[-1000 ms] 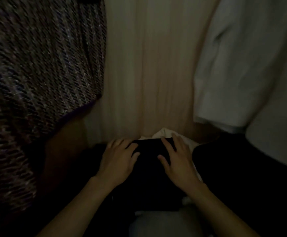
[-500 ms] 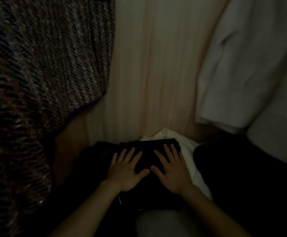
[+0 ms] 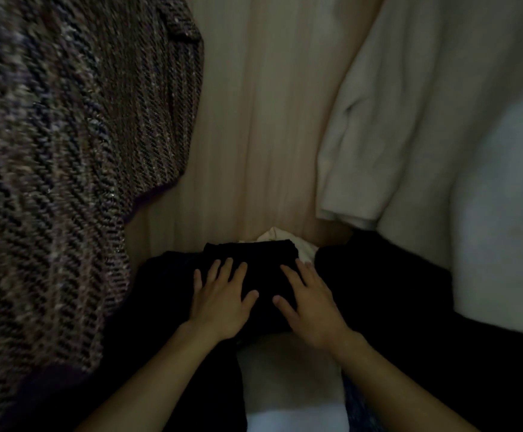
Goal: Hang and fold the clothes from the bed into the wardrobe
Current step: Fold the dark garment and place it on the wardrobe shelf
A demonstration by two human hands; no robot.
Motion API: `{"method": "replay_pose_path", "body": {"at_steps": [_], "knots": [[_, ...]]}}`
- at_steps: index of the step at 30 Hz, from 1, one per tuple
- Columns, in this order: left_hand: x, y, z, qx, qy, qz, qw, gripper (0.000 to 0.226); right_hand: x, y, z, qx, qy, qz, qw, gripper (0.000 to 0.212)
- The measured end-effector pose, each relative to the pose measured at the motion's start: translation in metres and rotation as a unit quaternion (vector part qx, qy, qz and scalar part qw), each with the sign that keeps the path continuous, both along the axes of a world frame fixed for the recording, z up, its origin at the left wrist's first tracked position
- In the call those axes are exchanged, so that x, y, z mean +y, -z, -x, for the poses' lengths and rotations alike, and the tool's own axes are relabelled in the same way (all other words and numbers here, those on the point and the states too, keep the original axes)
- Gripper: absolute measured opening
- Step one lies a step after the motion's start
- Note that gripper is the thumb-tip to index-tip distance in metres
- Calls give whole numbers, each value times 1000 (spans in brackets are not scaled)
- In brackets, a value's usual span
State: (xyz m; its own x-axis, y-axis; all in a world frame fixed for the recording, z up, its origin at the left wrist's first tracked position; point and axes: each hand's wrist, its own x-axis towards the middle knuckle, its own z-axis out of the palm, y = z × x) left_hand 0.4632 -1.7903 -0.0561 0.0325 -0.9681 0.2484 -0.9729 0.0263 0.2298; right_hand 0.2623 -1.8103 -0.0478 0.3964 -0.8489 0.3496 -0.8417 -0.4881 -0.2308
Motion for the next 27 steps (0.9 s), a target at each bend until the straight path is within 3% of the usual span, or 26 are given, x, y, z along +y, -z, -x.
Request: {"method": "replay_pose_path", "body": {"at_steps": [13, 27], "knots": [[132, -57, 40, 4, 9, 66, 998, 65, 112, -38, 50, -67, -58, 69, 994, 65], [280, -45, 144, 12, -32, 49, 998, 63, 242, -18, 149, -184, -91, 51, 977, 58]]}}
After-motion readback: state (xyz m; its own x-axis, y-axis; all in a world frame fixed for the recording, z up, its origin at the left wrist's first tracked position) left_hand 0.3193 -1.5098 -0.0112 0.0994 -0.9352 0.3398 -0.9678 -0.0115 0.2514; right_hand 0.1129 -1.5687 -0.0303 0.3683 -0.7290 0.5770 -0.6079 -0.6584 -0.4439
